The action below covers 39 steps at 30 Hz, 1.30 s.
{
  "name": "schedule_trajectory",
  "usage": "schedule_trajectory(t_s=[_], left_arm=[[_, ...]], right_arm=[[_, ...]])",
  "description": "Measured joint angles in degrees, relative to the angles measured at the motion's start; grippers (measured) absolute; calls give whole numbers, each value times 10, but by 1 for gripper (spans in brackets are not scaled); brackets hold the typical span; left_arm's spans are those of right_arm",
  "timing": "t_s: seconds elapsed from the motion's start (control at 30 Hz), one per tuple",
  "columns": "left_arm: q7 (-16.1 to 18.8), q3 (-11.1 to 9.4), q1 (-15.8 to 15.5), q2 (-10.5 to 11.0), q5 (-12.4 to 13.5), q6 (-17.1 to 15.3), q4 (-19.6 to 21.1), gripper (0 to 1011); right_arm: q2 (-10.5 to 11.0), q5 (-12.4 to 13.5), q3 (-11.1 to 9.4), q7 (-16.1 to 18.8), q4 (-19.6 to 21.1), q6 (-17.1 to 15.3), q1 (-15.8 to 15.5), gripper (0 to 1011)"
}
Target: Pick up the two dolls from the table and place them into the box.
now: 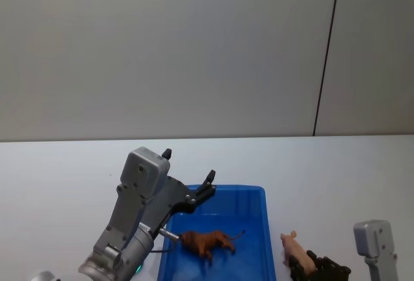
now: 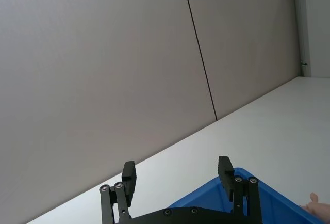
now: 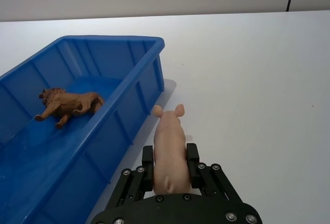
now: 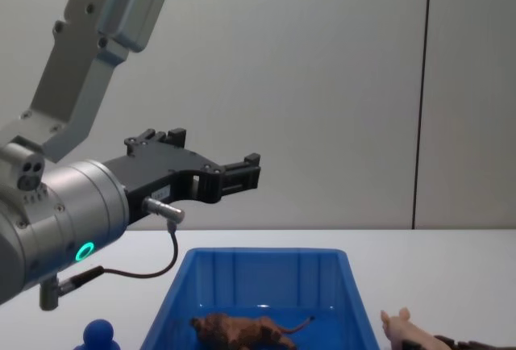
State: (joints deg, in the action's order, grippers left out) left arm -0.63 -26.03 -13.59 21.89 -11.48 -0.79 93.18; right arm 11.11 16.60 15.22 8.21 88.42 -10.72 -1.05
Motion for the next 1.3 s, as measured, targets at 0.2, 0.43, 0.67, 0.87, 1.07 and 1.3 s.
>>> schedule_trajectory(t_s=[0.2, 0.43, 0.67, 0.87, 1.07, 1.3], left_arm=[[0, 0, 0, 0, 0, 0, 0, 1003], [0, 0, 0, 0, 0, 0, 0, 1003], [0, 0, 0, 0, 0, 0, 0, 1003], [0, 0, 0, 0, 0, 0, 0, 1003], [0, 0, 0, 0, 0, 0, 0, 1003], [0, 0, 0, 0, 0, 0, 0, 1003]], right_arm=[[0, -2, 0, 0, 4, 1, 1, 362], [0, -14, 0, 3, 24, 13, 5, 362], [-2, -31, 1, 10, 52, 21, 15, 362], [-7, -50, 4, 26, 74, 20, 30, 362], [-15, -59, 9, 53, 80, 8, 47, 362], [-28, -60, 15, 86, 68, -16, 71, 362]])
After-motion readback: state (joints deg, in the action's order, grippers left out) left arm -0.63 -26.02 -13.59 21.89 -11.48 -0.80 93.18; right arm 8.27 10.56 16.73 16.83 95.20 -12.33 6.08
